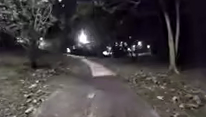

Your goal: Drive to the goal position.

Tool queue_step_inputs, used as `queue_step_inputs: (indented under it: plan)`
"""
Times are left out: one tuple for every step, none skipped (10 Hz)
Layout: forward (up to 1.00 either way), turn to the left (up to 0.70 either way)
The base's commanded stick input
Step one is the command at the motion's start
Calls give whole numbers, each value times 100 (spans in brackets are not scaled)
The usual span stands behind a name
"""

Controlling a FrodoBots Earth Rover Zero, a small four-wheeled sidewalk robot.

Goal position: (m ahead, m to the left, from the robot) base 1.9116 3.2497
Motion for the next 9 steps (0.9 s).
queue_step_inputs:
  plan:
    - [45, 27]
    - [45, 27]
    - [45, 27]
    - [45, 27]
    - [45, 27]
    - [45, 27]
    - [45, 27]
    - [45, 27]
    - [45, 27]
